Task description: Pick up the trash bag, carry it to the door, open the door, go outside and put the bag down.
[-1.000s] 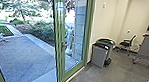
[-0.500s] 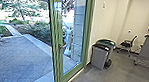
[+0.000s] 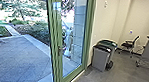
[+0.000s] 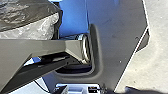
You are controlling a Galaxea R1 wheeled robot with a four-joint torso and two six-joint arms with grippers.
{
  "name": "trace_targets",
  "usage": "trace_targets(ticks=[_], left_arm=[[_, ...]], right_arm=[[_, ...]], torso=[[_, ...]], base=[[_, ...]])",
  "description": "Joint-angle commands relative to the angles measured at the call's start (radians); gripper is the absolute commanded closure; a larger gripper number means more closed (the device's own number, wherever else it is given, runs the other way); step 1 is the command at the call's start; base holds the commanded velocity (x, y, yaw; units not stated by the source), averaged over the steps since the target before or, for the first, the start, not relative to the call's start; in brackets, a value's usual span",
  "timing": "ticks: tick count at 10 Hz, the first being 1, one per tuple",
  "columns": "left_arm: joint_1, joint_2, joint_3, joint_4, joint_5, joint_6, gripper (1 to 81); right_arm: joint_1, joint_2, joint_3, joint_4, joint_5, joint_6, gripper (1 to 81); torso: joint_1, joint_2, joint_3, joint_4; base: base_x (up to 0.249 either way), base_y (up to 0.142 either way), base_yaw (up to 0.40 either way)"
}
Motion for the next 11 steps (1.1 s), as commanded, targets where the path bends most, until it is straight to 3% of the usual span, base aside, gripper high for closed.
trace_targets(ticks=[1, 8, 11], left_arm=[[-0.055, -0.004, 0.001, -0.003, 0.077, 0.012, 81.1], [-0.055, -0.001, 0.001, -0.003, 0.077, 0.012, 81.1], [-0.055, 0.000, 0.001, -0.003, 0.077, 0.012, 81.1]], right_arm=[[0.047, 0.003, 0.003, -0.004, -0.065, -0.003, 1.0], [0.048, 0.005, 0.003, -0.004, -0.065, -0.012, 1.0], [0.050, 0.005, 0.003, -0.004, -0.066, -0.012, 1.0]], torso=[[0.000, 0.000, 0.000, 0.000], [0.000, 0.000, 0.000, 0.000], [0.000, 0.000, 0.000, 0.000]], base=[[0.181, 0.000, 0.000], [0.181, 0.000, 0.000], [0.181, -0.077, 0.000]])
